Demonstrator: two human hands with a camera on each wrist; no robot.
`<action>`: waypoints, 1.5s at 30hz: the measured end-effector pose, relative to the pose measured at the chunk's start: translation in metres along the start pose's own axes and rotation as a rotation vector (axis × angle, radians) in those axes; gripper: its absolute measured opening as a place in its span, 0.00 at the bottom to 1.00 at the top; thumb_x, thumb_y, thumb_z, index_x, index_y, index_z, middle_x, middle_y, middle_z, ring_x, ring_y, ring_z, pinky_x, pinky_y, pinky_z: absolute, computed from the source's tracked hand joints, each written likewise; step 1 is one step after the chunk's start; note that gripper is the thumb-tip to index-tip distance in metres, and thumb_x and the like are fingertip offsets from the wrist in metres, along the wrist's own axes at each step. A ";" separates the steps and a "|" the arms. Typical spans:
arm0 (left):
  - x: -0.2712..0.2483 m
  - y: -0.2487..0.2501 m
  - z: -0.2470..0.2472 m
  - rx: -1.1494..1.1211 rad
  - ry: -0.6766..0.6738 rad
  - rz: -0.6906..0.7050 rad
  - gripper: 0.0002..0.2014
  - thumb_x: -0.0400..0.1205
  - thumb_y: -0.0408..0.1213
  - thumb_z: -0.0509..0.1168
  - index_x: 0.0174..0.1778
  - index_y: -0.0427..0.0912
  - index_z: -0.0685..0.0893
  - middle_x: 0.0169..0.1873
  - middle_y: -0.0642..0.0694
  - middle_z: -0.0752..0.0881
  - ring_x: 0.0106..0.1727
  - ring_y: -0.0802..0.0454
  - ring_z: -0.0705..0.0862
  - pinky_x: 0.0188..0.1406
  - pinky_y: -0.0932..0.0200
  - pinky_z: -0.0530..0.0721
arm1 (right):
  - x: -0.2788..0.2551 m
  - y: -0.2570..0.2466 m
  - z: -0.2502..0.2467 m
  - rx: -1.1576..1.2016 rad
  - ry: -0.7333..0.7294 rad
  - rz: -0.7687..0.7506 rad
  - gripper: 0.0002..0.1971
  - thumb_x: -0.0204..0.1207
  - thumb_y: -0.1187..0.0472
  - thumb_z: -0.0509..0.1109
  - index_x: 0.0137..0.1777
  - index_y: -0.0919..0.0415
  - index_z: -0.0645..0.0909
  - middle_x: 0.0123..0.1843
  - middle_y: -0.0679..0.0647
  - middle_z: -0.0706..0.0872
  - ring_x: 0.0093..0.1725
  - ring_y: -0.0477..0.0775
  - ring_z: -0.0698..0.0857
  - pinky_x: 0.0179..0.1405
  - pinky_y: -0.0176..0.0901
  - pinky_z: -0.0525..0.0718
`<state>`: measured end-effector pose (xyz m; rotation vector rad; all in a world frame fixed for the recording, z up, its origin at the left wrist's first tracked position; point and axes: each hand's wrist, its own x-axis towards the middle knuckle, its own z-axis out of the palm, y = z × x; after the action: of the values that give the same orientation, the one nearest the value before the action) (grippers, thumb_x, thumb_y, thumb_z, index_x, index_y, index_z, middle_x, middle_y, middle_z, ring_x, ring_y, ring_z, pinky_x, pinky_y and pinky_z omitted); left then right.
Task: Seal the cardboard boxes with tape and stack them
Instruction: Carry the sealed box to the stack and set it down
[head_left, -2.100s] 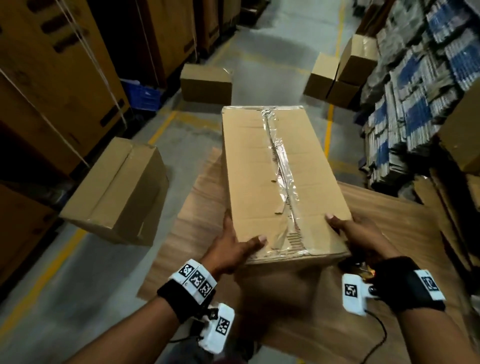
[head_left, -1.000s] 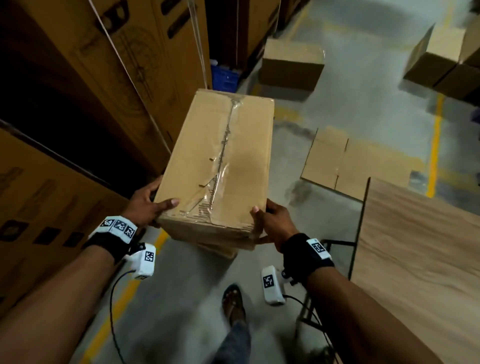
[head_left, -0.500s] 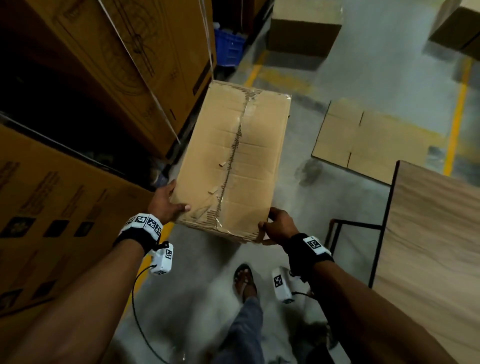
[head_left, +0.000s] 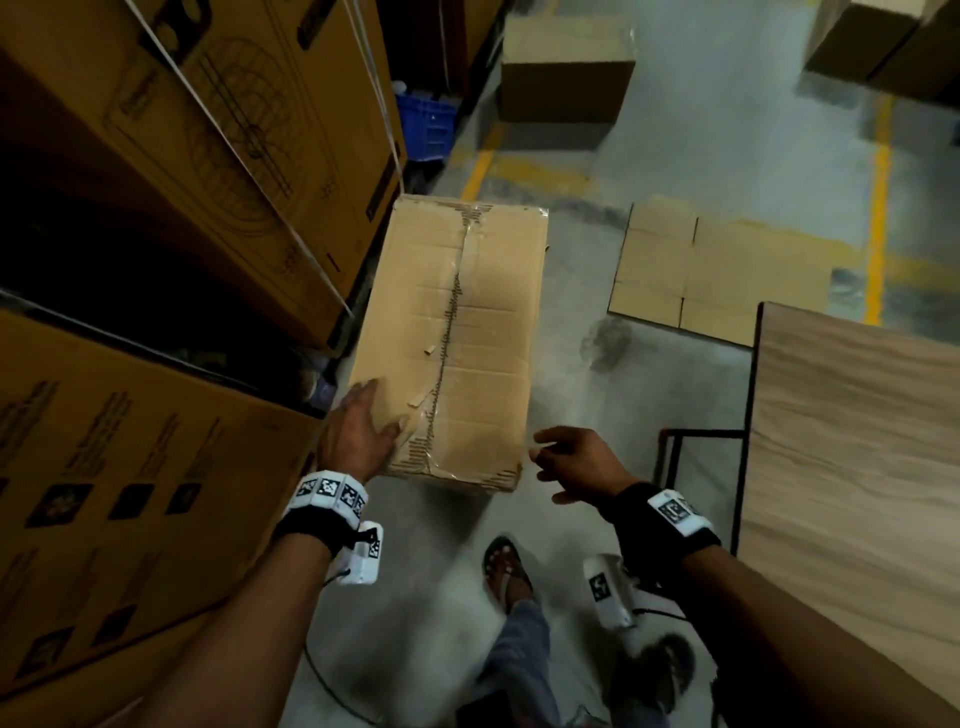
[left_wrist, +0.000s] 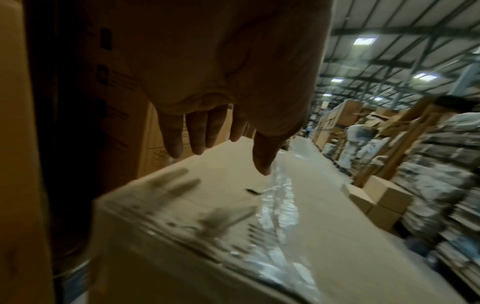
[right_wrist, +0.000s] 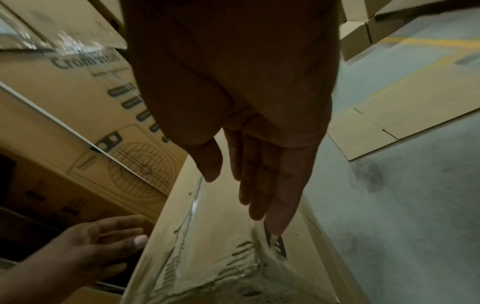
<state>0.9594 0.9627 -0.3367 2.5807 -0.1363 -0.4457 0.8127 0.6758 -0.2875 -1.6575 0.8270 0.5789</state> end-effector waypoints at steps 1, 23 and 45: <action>-0.010 0.015 0.002 -0.001 -0.016 0.032 0.36 0.78 0.44 0.81 0.82 0.42 0.78 0.79 0.36 0.79 0.78 0.36 0.79 0.80 0.44 0.76 | -0.013 0.003 -0.006 0.046 0.004 -0.011 0.16 0.83 0.53 0.75 0.69 0.56 0.83 0.54 0.54 0.92 0.50 0.52 0.93 0.40 0.55 0.95; -0.326 0.451 0.200 -0.159 -0.404 0.687 0.21 0.79 0.50 0.80 0.68 0.57 0.88 0.62 0.58 0.90 0.56 0.64 0.91 0.55 0.59 0.90 | -0.351 0.332 -0.331 0.562 0.653 -0.198 0.08 0.84 0.60 0.74 0.62 0.56 0.87 0.50 0.52 0.95 0.52 0.57 0.94 0.45 0.53 0.90; -0.522 0.898 0.312 -0.626 -0.875 1.156 0.20 0.78 0.62 0.70 0.61 0.57 0.90 0.50 0.51 0.94 0.50 0.54 0.93 0.42 0.45 0.95 | -0.539 0.442 -0.641 0.536 1.507 -0.267 0.07 0.80 0.53 0.79 0.57 0.47 0.90 0.51 0.39 0.93 0.53 0.38 0.90 0.46 0.27 0.83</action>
<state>0.3529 0.1338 0.0120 1.2182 -1.4051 -0.8912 0.0973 0.1212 -0.0078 -1.4448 1.5476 -1.1833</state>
